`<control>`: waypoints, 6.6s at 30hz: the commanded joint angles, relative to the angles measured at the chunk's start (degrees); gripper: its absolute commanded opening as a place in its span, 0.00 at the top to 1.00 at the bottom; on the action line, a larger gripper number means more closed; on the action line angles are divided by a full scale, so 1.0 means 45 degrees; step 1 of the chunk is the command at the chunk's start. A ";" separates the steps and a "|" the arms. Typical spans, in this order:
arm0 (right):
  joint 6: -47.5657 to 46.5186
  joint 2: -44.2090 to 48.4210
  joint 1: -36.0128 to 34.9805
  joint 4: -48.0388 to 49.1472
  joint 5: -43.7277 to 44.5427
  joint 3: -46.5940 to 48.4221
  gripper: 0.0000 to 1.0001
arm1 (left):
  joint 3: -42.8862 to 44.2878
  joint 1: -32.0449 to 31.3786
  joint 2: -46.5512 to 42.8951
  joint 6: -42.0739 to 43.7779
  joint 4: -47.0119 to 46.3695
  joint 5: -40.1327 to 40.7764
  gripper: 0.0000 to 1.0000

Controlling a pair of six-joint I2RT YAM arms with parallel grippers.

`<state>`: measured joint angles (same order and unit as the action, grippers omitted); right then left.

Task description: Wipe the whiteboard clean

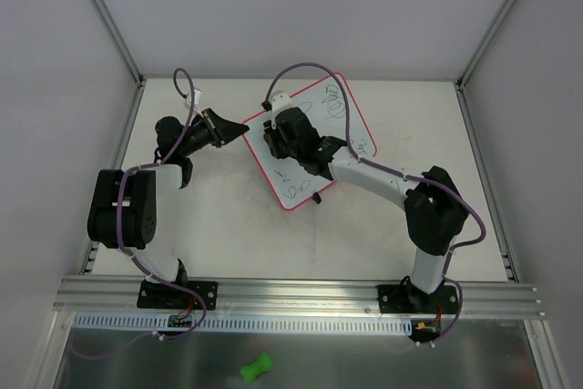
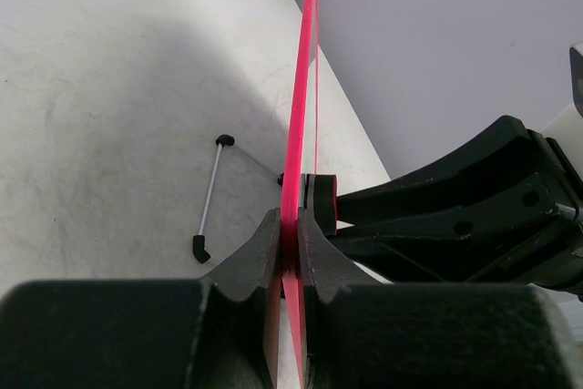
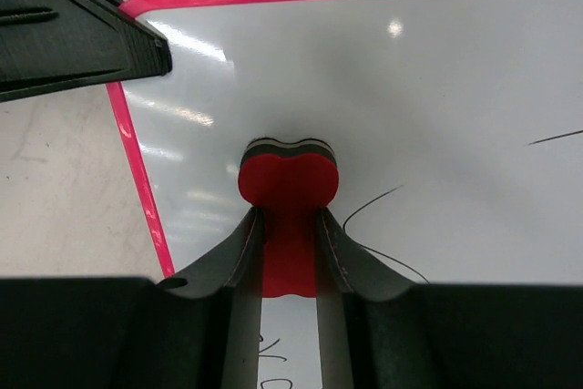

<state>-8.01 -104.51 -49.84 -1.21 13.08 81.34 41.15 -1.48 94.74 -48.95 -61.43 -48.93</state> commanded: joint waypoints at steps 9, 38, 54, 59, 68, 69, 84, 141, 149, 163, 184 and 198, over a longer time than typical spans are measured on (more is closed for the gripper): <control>0.3281 0.0721 0.1932 -0.0492 0.0589 -0.1686 1.00 | 0.0407 -0.0082 -0.0526 0.0252 -0.0529 -0.0514 1.00; 0.0983 -0.0034 0.2660 -0.0647 -0.1832 0.0942 1.00 | 0.0583 -0.0141 -0.0408 0.0252 -0.0431 -0.0670 1.00; -0.0467 -0.1502 0.2715 -0.1996 -0.0679 0.3077 1.00 | 0.0661 -0.0180 -0.0526 0.0487 -0.0119 -0.0709 1.00; 0.0256 -0.1599 0.3946 -0.1996 -0.1343 0.3174 1.00 | 0.0622 -0.0180 -0.0701 0.0584 -0.0001 -0.0670 1.00; 0.1740 -0.2283 0.5958 -0.2309 -0.2399 0.3663 1.00 | 0.0622 -0.0180 -0.0721 0.0624 0.0057 -0.0670 1.00; 0.1741 -0.2284 0.6095 -0.2309 -0.2496 0.3624 1.00 | 0.0622 -0.0180 -0.0721 0.0624 0.0076 -0.0670 1.00; 0.0901 0.0503 0.5960 -0.0575 -0.2770 0.1031 1.00 | 0.0681 -0.0180 -0.0721 0.0546 0.0096 -0.0670 1.00; 0.0453 0.2815 0.5979 0.0539 -0.3453 -0.0693 1.00 | 0.0446 -0.1059 0.0353 0.0467 -0.0237 -0.0318 1.00; 0.0374 0.2385 0.5979 0.0875 -0.3649 -0.0439 0.99 | 0.1557 -0.0903 0.0782 0.0780 0.0681 -0.1743 1.00; 0.0237 0.2404 0.5979 0.0914 -0.3279 -0.0518 1.00 | 0.3512 -0.0590 0.3028 -0.1503 0.0174 -0.4907 1.00; 0.0315 0.1447 0.5979 0.0602 -0.2477 0.0362 1.00 | 0.2403 -0.0492 0.2034 -0.0878 0.0080 -0.3447 0.50; 0.0296 0.1681 0.5999 0.0719 -0.2575 0.0127 1.00 | -0.1311 -0.1097 0.1718 -0.1778 -0.5095 0.1262 0.48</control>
<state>-5.67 -98.87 -23.00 -0.21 1.06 81.03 36.95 -5.37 103.44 -56.60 -71.20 -49.01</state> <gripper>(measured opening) 0.264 0.519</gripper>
